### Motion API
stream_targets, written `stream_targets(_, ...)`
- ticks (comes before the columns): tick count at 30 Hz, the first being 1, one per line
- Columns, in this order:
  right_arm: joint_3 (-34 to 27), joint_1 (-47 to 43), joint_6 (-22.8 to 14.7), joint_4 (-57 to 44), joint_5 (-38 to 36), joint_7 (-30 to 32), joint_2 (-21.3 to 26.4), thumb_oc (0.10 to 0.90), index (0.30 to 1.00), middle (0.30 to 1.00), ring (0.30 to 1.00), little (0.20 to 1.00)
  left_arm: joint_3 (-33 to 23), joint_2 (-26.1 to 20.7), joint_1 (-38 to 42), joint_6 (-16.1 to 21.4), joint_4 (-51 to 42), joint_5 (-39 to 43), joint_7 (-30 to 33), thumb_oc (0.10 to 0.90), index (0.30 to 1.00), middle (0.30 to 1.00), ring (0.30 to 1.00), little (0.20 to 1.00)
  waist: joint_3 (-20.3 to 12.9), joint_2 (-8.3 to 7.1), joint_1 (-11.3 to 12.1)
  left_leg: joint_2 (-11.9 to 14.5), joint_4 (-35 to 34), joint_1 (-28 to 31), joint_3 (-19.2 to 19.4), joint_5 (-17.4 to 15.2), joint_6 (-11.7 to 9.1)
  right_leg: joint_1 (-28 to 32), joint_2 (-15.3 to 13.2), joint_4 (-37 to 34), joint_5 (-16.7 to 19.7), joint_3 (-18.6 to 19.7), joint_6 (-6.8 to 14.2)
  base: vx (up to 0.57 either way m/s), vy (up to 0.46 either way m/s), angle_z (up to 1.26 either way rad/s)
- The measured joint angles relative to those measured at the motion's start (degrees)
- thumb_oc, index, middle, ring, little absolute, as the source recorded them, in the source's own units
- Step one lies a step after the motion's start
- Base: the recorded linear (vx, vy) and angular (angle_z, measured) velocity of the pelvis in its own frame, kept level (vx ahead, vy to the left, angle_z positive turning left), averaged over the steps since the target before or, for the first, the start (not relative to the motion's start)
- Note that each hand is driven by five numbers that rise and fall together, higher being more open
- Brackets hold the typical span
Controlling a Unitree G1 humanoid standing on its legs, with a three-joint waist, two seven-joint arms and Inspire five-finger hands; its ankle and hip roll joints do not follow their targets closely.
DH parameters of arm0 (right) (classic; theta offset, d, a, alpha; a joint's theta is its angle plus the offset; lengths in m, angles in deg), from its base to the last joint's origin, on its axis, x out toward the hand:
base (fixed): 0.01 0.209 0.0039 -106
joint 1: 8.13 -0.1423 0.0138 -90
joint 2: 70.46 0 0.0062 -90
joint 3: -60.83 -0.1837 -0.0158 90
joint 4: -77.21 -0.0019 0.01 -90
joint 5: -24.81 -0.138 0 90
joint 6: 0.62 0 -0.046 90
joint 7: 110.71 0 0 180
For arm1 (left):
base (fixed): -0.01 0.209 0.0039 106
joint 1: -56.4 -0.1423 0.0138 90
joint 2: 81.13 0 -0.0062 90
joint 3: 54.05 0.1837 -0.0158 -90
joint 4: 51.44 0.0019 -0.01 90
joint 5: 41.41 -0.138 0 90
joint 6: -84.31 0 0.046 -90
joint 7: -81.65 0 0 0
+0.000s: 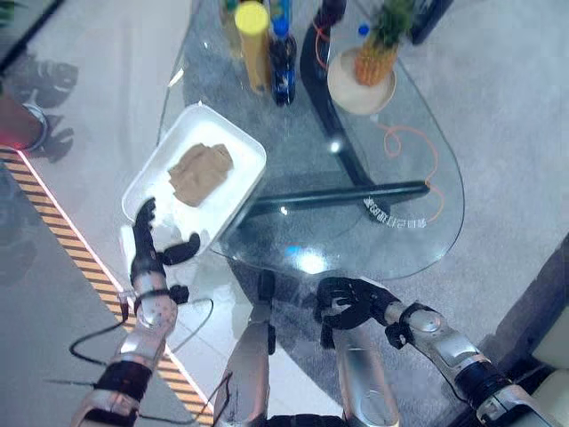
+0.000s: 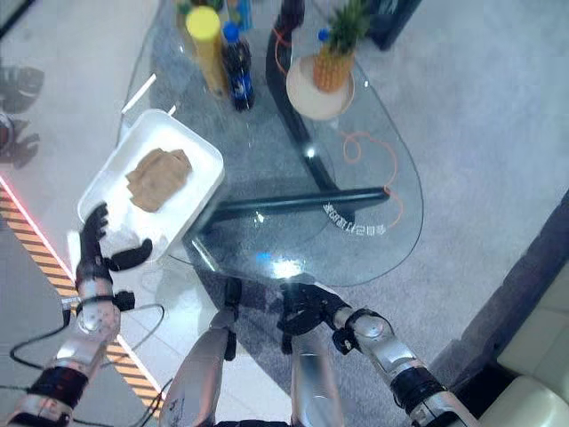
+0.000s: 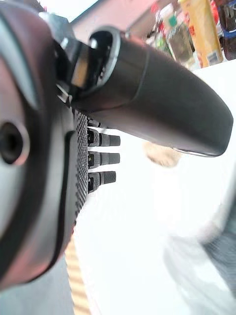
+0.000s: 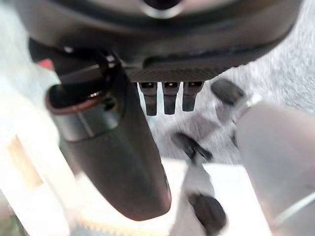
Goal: Wipe the table with a cloth and put it in the basket.
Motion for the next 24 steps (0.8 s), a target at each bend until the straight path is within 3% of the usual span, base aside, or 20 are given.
stream_targets(2,-2.6,1.8,0.1,3.8,0.3,3.1,-3.3,0.800,0.900,0.900,0.900,0.900,-0.8,4.3,-2.3,-0.2,3.5,2.0,-4.0,0.800,0.900,0.900,0.900,0.900,-1.4,0.98,0.1,0.1,-1.8,3.3,0.0,0.1,0.0,3.4,0.2,-2.0,0.1,-0.1,0.0,0.06,-0.095,0.00)
stream_targets(7,-3.7,6.6,-0.1,15.8,0.6,5.6,-6.7,0.800,0.900,0.900,0.900,0.900,1.5,12.0,-6.8,-3.2,12.5,4.2,-13.6,0.800,0.900,0.900,0.900,0.900,-9.9,3.45,-0.6,0.5,-5.1,8.9,-0.7,0.2,0.3,11.3,0.8,-8.9,1.5,-1.4,0.1,0.08,-0.090,0.09)
stream_targets(13,-8.1,8.5,-2.0,34.0,0.4,7.1,-12.5,0.800,0.900,0.900,0.900,0.900,2.8,16.9,-8.0,-5.2,31.2,6.7,-17.7,0.800,0.900,0.900,0.900,0.900,-18.7,1.72,-1.6,1.2,-6.9,15.4,-0.5,-1.6,-0.2,21.3,2.1,-18.7,3.5,-1.4,0.1,0.04,-0.030,-0.02)
stream_targets(17,-10.2,9.2,-3.0,41.4,-0.8,6.9,-13.6,0.800,0.900,0.900,0.900,0.900,1.6,17.5,-7.5,-5.2,39.1,8.1,-20.1,0.800,0.900,0.900,0.900,0.900,-22.5,1.41,-1.9,1.7,-6.9,17.6,0.8,-2.6,-0.4,22.9,2.5,-19.4,3.4,-0.5,0.1,0.03,-0.013,-0.15)
stream_targets(24,-11.9,10.9,-3.5,43.6,-4.1,6.2,-14.3,0.800,0.900,0.900,0.900,0.900,1.6,17.7,-7.2,-5.4,43.2,6.5,-22.9,0.800,0.900,0.900,0.900,0.900,-26.0,1.66,-3.1,2.0,-7.0,19.5,2.3,-3.5,0.0,24.2,2.8,-19.4,3.4,0.9,0.0,0.03,-0.010,-0.12)
